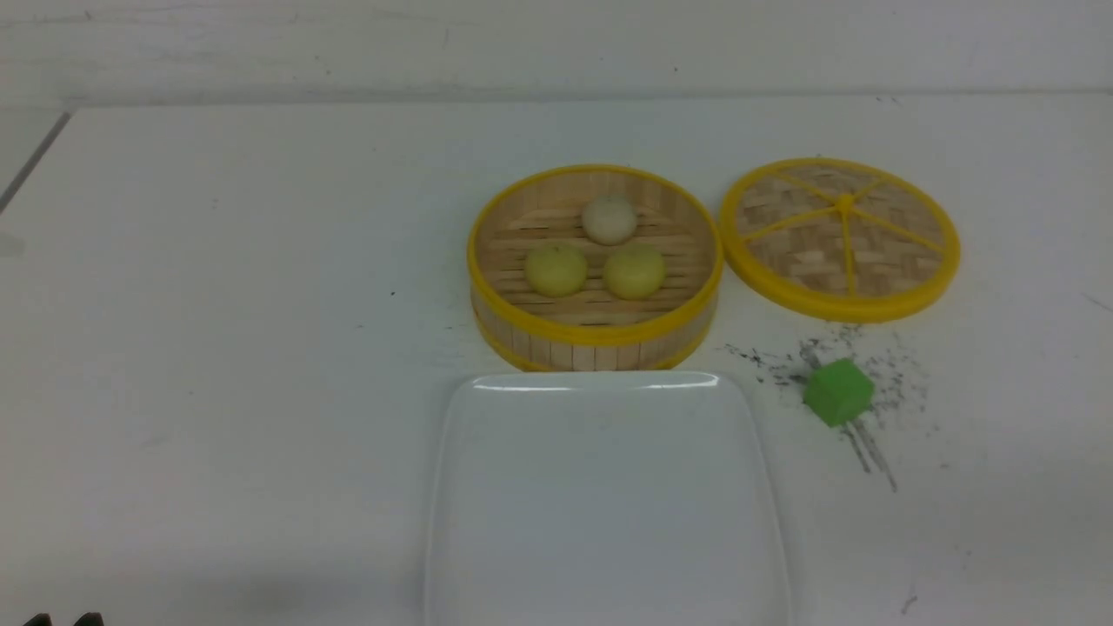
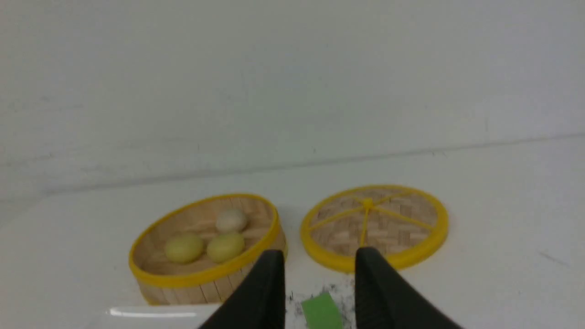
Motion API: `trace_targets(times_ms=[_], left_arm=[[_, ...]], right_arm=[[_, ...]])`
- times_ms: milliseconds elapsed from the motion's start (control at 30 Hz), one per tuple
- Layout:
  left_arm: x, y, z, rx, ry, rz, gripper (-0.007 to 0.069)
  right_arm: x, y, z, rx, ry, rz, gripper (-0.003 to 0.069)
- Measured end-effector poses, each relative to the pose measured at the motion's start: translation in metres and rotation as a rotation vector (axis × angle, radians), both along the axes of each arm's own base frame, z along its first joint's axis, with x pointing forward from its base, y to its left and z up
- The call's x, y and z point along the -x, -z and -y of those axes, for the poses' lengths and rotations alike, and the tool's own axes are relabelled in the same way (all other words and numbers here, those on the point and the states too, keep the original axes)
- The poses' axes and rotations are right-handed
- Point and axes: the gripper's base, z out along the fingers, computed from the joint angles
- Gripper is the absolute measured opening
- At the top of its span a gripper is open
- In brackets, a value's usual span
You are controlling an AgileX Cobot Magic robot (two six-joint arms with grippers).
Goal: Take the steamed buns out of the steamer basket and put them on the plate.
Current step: Use the right arm to grab the steamed stuffed bun that is closest to it
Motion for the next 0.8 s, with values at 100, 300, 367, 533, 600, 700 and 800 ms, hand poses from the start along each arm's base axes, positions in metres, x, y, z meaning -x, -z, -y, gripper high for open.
trace_targets(times_ms=[100,300,367,533,600,700,800], left_arm=[[0.0,0.0,-0.001,-0.017,-0.001,0.001,0.0242],[0.0,0.0,-0.003,-0.08,-0.006,0.002,0.0242],[0.0,0.0,-0.003,-0.086,-0.007,0.002,0.0242],[-0.001,-0.002,-0.003,-0.059,-0.013,0.037,0.0242],[-0.002,-0.004,-0.001,0.06,-0.023,0.068,0.0242],[-0.003,-0.009,0.002,0.243,-0.04,0.115,0.0242],[-0.004,-0.014,0.002,0.343,-0.049,0.164,0.0242]], right_arm=[[-0.001,0.006,-0.001,0.013,-0.016,-0.067,0.024],[-0.002,0.007,-0.002,0.016,-0.024,-0.099,0.024],[-0.002,0.008,-0.002,0.027,-0.027,-0.101,0.024],[-0.002,0.01,-0.003,0.088,-0.045,-0.11,0.024],[-0.001,0.011,-0.004,0.089,-0.056,-0.119,0.024],[-0.001,0.012,-0.005,0.112,-0.07,-0.125,0.024],[-0.001,0.012,-0.006,0.139,-0.082,-0.119,0.024]])
